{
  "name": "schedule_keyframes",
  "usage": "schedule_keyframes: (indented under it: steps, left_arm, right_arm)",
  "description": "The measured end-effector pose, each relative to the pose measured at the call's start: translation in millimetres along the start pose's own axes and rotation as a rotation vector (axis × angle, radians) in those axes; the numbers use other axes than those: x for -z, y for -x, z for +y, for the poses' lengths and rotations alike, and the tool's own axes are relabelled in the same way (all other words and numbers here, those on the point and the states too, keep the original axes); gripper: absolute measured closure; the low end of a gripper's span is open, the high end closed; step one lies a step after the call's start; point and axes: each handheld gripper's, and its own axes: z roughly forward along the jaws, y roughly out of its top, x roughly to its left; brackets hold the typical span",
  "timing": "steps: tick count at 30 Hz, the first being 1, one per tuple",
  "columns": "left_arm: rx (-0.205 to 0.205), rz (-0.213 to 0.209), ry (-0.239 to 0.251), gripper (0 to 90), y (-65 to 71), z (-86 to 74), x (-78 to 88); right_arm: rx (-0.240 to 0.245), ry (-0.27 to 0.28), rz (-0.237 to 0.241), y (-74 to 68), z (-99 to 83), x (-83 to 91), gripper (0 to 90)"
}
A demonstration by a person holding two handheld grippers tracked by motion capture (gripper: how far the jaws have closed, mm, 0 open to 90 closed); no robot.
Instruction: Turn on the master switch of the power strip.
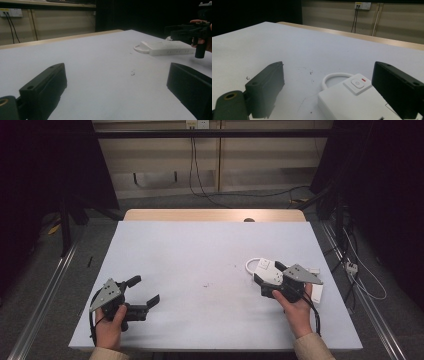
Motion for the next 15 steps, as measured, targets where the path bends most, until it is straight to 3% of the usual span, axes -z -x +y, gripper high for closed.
schedule_keyframes:
  steps: [15]
  left_arm:
    - [-0.001, -0.003, 0.001, 2.4, 0.2, 0.2, -0.1]
  right_arm:
    - [-0.008, -0.011, -0.008, 0.4, 3.2, -7.5, 12.6]
